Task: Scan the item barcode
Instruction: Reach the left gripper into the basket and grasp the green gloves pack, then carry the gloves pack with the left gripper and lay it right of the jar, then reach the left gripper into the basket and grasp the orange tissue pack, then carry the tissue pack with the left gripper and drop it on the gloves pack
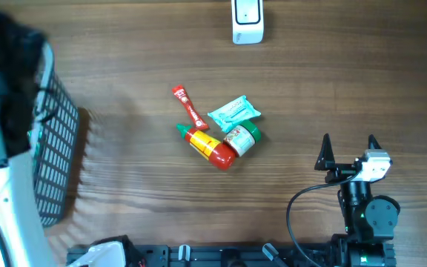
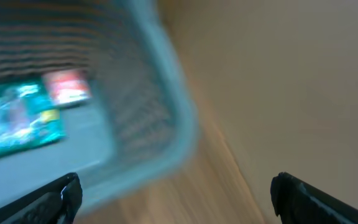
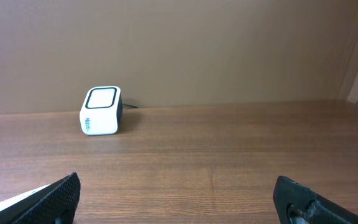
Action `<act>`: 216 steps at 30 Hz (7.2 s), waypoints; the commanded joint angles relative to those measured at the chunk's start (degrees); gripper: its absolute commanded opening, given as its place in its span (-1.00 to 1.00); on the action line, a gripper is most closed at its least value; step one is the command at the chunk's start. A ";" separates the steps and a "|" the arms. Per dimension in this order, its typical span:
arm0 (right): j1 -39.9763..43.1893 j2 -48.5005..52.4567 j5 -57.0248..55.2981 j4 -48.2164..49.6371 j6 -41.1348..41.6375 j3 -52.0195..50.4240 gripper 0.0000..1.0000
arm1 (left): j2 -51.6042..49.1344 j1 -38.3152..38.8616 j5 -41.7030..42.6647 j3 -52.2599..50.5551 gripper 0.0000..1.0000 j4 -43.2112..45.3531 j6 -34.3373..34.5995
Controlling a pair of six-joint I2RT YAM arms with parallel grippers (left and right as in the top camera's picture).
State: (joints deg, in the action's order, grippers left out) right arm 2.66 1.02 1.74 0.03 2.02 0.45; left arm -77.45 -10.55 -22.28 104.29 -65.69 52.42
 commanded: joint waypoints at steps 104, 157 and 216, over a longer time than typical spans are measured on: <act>-0.35 0.07 0.94 0.11 -0.52 -0.15 1.00 | -12.90 54.47 6.27 -18.86 -0.17 20.22 -5.73; -0.35 0.07 0.94 0.11 -0.48 -0.15 0.99 | -40.74 -25.70 13.53 -21.81 1.00 38.91 -35.71; -0.35 0.07 0.94 0.11 -0.52 -0.15 0.99 | -40.06 58.10 34.21 -21.81 -0.01 44.70 -29.24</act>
State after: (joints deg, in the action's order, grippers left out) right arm 2.55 1.17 1.74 0.03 2.02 0.45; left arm -116.09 47.70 11.88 82.46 -20.58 22.46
